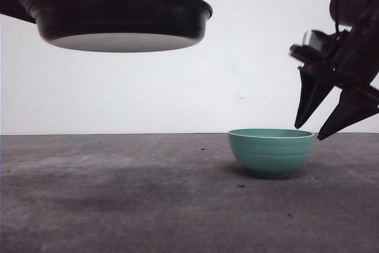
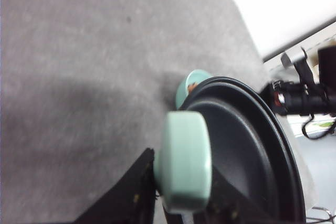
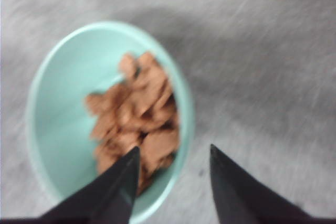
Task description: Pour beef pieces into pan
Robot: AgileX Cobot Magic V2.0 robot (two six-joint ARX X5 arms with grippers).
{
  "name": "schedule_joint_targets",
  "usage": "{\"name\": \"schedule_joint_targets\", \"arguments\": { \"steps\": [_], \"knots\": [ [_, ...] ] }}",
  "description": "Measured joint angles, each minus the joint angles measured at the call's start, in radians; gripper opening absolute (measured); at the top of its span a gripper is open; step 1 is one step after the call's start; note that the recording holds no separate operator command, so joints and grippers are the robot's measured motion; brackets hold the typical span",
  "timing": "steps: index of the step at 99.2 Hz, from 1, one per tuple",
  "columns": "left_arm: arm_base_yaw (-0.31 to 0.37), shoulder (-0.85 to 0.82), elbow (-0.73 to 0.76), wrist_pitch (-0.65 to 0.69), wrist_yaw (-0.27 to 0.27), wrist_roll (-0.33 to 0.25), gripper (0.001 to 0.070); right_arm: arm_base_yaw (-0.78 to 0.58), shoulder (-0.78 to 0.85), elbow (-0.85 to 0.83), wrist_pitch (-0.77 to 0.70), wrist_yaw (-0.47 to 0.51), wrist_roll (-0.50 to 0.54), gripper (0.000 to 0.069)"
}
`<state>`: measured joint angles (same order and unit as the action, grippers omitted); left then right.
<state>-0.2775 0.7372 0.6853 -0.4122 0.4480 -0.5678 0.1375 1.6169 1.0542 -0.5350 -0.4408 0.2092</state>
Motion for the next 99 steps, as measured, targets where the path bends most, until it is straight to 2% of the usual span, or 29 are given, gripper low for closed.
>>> {"name": "schedule_joint_targets", "arguments": {
  "steps": [9,26,43,58,68,80,99],
  "knots": [
    [0.0,-0.006,0.0,-0.027,0.0,0.003,0.0059,0.0,0.031,0.0,0.011,0.003,0.018,0.0191],
    [-0.001,-0.006,0.0,-0.037,0.0,0.021,0.0059,0.007,0.073,0.0,0.021,0.002,0.036,0.0155],
    [-0.001,-0.006,0.0,-0.038,0.0,0.027,0.0059,0.028,0.088,0.0,0.04,0.0,0.039,0.003],
    [-0.002,-0.006,0.0,-0.042,0.0,0.029,0.0059,0.045,0.074,-0.002,0.053,0.029,0.042,0.0011],
    [-0.009,-0.006,0.0,-0.06,-0.007,0.029,0.0059,0.068,0.0,-0.01,0.051,0.078,0.042,0.0011],
    [-0.023,0.005,0.0,-0.061,-0.008,0.029,0.0059,0.126,-0.158,-0.009,0.089,0.093,0.042,0.0011],
    [-0.055,0.057,0.0,-0.058,-0.01,0.003,0.0059,0.317,-0.394,0.039,0.109,0.19,0.042,0.0011]
  ]
}}
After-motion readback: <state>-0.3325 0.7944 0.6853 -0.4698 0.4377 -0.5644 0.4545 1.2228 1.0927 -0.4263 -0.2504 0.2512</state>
